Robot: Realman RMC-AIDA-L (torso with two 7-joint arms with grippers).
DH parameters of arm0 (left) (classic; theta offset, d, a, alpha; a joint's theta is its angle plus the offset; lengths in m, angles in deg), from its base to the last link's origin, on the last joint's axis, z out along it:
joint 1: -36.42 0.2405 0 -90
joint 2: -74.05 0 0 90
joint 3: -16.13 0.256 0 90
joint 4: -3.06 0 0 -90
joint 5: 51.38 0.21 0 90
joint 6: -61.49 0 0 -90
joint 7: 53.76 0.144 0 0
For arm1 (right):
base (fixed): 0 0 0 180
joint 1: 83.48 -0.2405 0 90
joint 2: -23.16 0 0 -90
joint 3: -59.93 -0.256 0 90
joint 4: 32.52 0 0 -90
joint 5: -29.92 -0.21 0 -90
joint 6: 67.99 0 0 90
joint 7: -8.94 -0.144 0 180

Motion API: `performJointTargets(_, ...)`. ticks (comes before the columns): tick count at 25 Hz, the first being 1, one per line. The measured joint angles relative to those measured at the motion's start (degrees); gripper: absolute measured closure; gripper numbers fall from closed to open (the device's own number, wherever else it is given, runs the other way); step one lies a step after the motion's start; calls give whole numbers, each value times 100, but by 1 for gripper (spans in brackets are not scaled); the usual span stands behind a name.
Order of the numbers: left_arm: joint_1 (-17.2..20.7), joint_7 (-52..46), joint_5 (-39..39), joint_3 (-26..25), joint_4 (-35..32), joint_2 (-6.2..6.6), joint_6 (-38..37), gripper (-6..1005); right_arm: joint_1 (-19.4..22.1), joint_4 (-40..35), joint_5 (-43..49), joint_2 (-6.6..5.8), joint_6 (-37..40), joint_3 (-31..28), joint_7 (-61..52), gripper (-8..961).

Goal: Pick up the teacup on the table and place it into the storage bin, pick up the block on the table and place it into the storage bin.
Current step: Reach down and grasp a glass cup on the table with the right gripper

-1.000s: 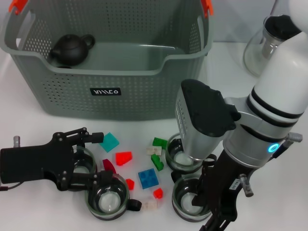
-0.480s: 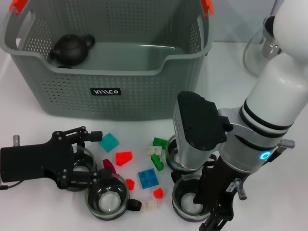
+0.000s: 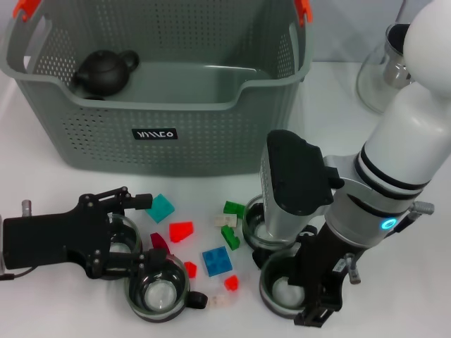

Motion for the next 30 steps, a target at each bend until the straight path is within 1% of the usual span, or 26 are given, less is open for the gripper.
performJointTargets(6,9,0,0,0,0,-5,-1,80,18,-28,86,3,-61,-15,-33,298)
performJointTargets(9,10,0,0,0,-1,-5,-1,80,18,-87,-63,6,87,-35,4,298)
performJointTargets(15,-3,0,0,0,0,-16,-1,81,-7,-45,-29,26,104,112,-33,298)
performJointTargets(22,-7,0,0,0,0,-15,-9,82,8,-68,-26,23,52,149,-45,297)
performJointTargets(26,-8,0,0,0,0,-14,-10,82,0,-47,-26,24,29,276,-45,297)
performJointTargets(29,-5,0,0,0,0,-14,-10,82,4,-58,-27,25,32,295,-51,509)
performJointTargets(30,-2,0,0,0,0,-14,-10,82,8,-77,-27,25,32,295,-67,556)
